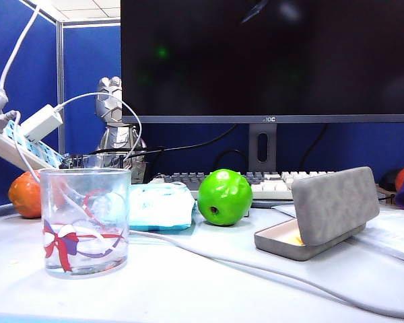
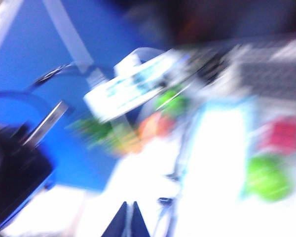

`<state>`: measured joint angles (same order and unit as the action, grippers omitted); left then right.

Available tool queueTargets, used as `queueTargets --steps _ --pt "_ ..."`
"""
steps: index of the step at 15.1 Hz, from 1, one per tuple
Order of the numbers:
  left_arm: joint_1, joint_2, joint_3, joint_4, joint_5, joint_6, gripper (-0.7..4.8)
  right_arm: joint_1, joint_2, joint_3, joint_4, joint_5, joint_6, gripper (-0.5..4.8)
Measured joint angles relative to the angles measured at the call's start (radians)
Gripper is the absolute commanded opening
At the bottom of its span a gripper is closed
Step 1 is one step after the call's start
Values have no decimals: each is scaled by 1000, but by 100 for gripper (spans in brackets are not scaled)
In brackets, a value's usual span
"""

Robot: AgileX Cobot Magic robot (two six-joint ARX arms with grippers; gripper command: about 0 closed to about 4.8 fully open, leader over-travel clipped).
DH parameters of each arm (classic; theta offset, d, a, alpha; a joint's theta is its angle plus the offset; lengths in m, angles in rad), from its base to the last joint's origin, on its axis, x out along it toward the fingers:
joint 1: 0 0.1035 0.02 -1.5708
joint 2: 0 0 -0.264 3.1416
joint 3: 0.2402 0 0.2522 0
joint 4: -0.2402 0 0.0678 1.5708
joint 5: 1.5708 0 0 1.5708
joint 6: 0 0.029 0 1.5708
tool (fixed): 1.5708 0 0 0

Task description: Pick up the glasses, fold the temples of the glasses, place the glasses into the glasses case, and finally close the glasses case.

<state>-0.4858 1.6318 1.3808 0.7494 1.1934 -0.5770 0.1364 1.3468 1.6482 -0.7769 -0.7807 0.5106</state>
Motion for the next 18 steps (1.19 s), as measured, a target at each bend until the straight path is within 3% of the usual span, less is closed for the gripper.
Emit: queueTargets --steps 3,5,10,18 --pt "1 -48 0 0 1 0 -6 -3 12 0 -14 -58 60 14" --pt "1 -74 0 11 1 0 -6 -6 12 0 -14 -61 65 100" --pt "1 -74 0 6 11 0 -6 -6 12 0 -15 -84 92 169" --pt "-24 -74 0 -5 11 0 -6 26 66 0 -16 -161 119 171"
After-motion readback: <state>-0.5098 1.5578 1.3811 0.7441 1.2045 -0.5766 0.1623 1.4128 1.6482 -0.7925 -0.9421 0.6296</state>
